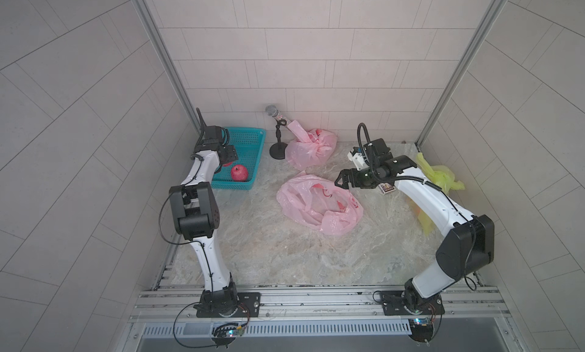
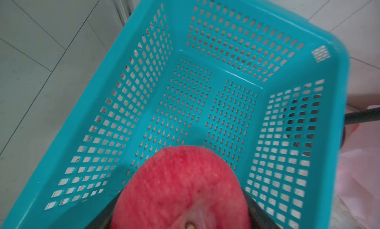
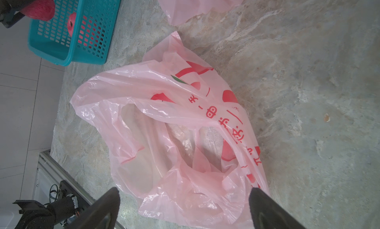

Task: Untie the knot of a plastic bag & take out the apple
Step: Place the apple in the basket.

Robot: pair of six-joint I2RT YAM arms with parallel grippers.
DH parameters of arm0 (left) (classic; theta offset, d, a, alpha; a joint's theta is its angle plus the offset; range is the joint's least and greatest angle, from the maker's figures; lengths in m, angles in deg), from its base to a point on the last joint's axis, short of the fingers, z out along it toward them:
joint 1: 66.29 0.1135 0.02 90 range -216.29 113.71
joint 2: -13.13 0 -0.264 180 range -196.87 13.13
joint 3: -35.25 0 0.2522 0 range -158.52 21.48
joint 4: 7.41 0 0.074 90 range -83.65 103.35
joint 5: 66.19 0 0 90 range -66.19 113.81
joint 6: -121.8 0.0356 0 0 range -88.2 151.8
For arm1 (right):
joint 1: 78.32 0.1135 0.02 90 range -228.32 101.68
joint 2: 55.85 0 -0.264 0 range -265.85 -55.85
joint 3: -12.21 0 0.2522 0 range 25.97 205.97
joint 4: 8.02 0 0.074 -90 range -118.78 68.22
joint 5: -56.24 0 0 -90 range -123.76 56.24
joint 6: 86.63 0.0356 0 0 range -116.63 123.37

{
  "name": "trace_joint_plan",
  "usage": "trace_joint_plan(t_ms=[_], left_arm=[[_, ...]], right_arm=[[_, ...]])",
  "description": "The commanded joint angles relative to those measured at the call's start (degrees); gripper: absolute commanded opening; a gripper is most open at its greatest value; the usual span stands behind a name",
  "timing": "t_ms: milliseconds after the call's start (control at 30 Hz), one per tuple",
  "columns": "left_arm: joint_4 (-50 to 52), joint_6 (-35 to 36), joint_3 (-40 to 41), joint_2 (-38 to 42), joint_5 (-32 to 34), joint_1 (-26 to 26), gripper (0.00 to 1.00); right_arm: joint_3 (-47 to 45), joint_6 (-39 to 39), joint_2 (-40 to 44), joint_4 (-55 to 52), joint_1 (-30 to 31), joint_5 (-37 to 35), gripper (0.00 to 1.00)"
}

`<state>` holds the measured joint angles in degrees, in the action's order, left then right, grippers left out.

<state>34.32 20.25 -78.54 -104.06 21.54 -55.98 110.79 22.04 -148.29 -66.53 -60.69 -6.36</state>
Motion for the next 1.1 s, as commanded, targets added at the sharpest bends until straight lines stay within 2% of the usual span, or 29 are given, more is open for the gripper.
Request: trace_joint_plan(t_ms=[0, 600, 1067], left_arm=[[2.6, 0.3, -1.8, -2.3, 1.7, 1.1, 0.59], [7.8, -0.8, -2.7, -9.4, 0.1, 1.8, 0.61], [7.3, -0.8, -0.4, -9.6, -0.9, 1.8, 0.73]], right_arm=[[2.5, -1.6, -1.6, -2.4, 0.2, 0.6, 1.00], [7.7, -2.2, -8.3, -3.4, 0.3, 2.4, 1.00], [7.3, -1.9, -9.3, -2.2, 0.3, 3.7, 1.00]])
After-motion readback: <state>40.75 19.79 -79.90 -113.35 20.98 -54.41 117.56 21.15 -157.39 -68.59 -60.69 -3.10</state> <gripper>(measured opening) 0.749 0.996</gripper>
